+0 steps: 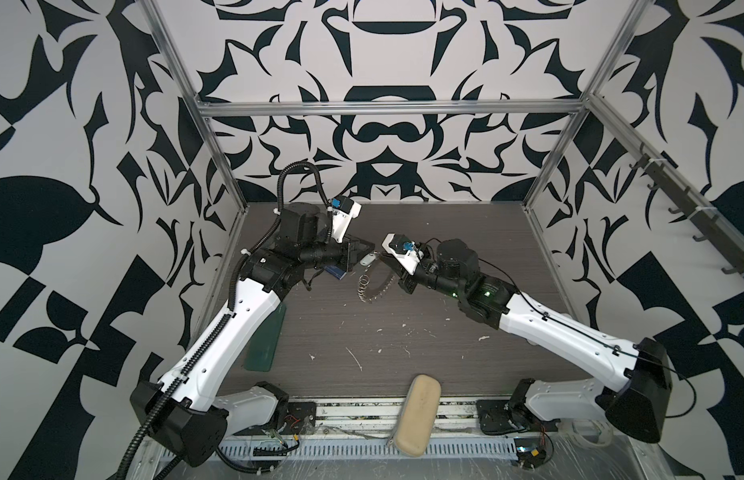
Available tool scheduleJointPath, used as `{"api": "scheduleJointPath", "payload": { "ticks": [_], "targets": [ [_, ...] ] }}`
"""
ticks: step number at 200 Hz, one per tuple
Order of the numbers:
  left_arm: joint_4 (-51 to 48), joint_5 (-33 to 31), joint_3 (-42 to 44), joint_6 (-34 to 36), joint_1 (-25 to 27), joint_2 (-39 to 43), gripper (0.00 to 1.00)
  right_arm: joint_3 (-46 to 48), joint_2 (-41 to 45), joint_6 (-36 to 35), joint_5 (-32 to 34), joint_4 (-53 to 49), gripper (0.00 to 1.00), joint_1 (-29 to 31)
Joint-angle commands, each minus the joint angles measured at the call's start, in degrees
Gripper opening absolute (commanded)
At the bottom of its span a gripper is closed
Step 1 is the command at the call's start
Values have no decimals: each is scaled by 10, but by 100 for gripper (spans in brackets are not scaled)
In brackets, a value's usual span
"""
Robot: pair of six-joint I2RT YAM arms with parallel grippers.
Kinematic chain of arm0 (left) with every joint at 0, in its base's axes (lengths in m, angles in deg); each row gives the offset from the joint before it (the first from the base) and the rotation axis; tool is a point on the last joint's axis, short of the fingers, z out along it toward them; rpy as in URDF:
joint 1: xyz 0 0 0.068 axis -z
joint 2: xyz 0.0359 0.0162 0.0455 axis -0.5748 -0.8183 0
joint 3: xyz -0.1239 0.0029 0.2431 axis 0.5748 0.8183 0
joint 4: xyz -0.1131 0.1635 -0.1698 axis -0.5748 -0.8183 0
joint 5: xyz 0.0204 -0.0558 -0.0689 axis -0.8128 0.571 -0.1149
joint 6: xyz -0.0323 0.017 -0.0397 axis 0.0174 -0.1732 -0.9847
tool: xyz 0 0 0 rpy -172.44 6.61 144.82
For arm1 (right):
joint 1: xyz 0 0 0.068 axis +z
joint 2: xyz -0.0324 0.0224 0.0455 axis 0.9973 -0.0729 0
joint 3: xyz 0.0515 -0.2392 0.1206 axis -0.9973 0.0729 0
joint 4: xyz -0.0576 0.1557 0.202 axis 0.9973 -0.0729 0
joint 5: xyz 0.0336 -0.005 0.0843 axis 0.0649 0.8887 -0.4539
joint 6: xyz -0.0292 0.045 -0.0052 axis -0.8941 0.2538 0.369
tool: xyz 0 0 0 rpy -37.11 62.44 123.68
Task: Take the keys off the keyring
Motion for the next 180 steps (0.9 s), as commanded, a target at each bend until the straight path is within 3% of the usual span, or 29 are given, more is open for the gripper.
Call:
{"api": "scheduleJointPath", "payload": {
  "ticks": [1, 80, 180],
  "targets": [
    [7, 6, -15, -3, 2, 14, 0, -34, -3, -4, -14, 16, 12, 0],
    [4, 3, -14, -2, 1, 21, 0, -59, -27, -10, -53, -3, 9, -2],
    [-3, 1, -14, 2, 1, 28, 0, -87, -50, -10, -144, -33, 14, -20]
  ]
}}
